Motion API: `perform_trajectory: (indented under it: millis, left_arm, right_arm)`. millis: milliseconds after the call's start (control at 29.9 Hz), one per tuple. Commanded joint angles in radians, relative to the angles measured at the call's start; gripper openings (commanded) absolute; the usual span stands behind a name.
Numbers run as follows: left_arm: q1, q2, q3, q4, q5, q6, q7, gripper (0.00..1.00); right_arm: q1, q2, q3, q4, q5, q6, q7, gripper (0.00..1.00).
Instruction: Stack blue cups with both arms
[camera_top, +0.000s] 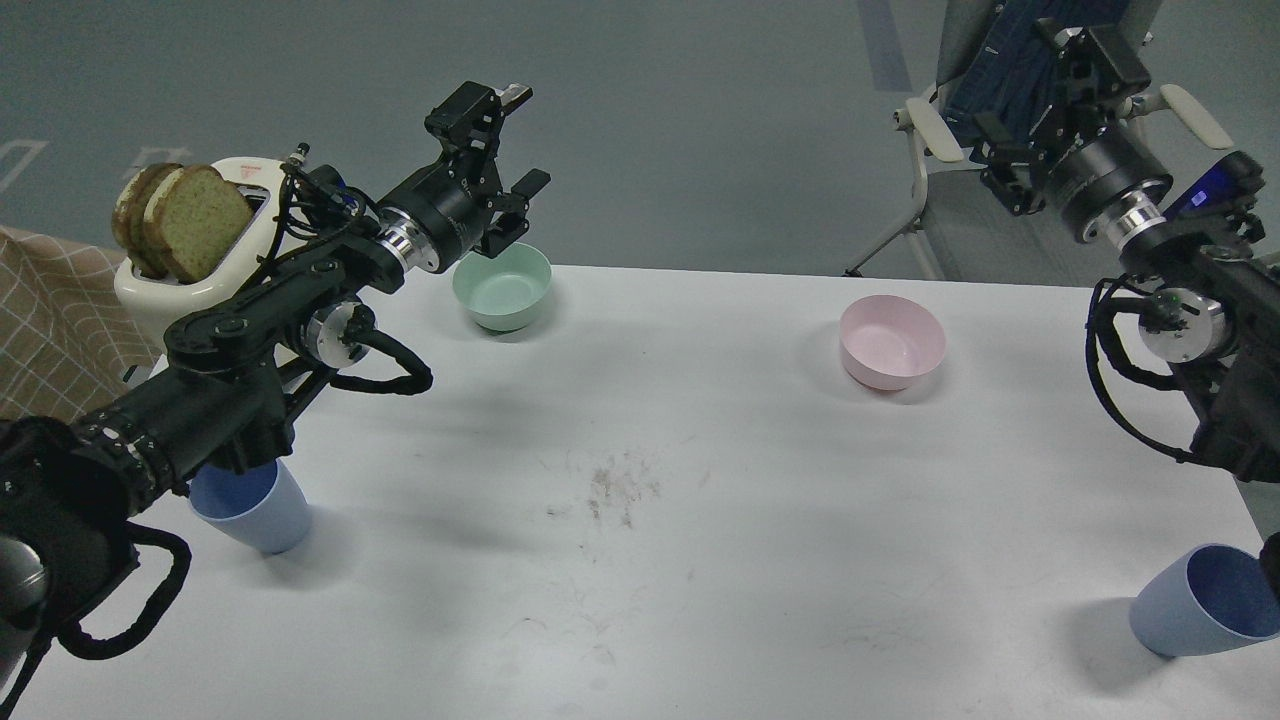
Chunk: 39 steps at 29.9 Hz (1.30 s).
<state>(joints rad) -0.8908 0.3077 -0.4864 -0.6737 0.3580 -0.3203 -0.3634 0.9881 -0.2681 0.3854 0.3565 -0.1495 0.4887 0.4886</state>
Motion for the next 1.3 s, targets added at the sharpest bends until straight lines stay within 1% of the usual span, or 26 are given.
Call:
perform_trajectory:
  millis: [0,67,100,234,434,702,802,869,936,1203,1270]
  left_arm:
    - [0.016,-0.004,0.000,0.000,0.001,-0.005,-0.003,0.98]
    - [0.019,-0.005,0.000,0.000,0.001,-0.006,-0.002,0.98]
    - [0.020,-0.006,0.002,0.000,0.001,-0.006,0.006,0.98]
    - [0.021,-0.006,-0.012,0.000,-0.002,-0.006,-0.005,0.98]
    - [0.064,-0.006,-0.104,0.005,-0.001,-0.006,0.003,0.98]
    - [0.064,-0.006,-0.092,0.006,0.001,-0.006,0.011,0.98]
    - [0.064,-0.007,-0.100,0.006,-0.001,-0.006,0.009,0.98]
    - [0.064,-0.007,-0.109,0.006,-0.002,-0.006,-0.002,0.98]
    - [0.064,-0.009,-0.110,0.006,-0.005,0.001,-0.003,0.98]
    - [0.064,-0.010,-0.107,0.003,-0.008,-0.011,-0.002,0.98]
    - [0.064,-0.009,-0.107,0.002,-0.008,-0.040,-0.003,0.98]
  right_arm:
    - [-0.037,0.044,0.027,-0.017,-0.004,0.000,0.000,1.00]
    - [-0.037,0.061,0.038,-0.037,-0.002,0.000,0.000,1.00]
    - [-0.037,0.073,0.049,-0.048,-0.002,0.000,0.000,1.00]
    - [-0.036,0.090,0.066,-0.051,-0.004,0.000,0.000,1.00]
    - [-0.036,0.096,0.064,-0.054,-0.004,0.000,0.000,1.00]
    - [-0.034,0.093,0.066,-0.054,-0.002,0.000,0.000,1.00]
    - [-0.034,0.095,0.066,-0.054,-0.002,0.000,0.000,1.00]
    - [-0.034,0.096,0.066,-0.054,-0.002,0.000,0.000,1.00]
    - [-0.036,0.096,0.066,-0.054,-0.002,0.000,0.000,1.00]
    - [-0.036,0.110,0.066,-0.060,-0.004,0.000,0.000,1.00]
    - [-0.036,0.110,0.066,-0.060,-0.004,0.000,0.000,1.00]
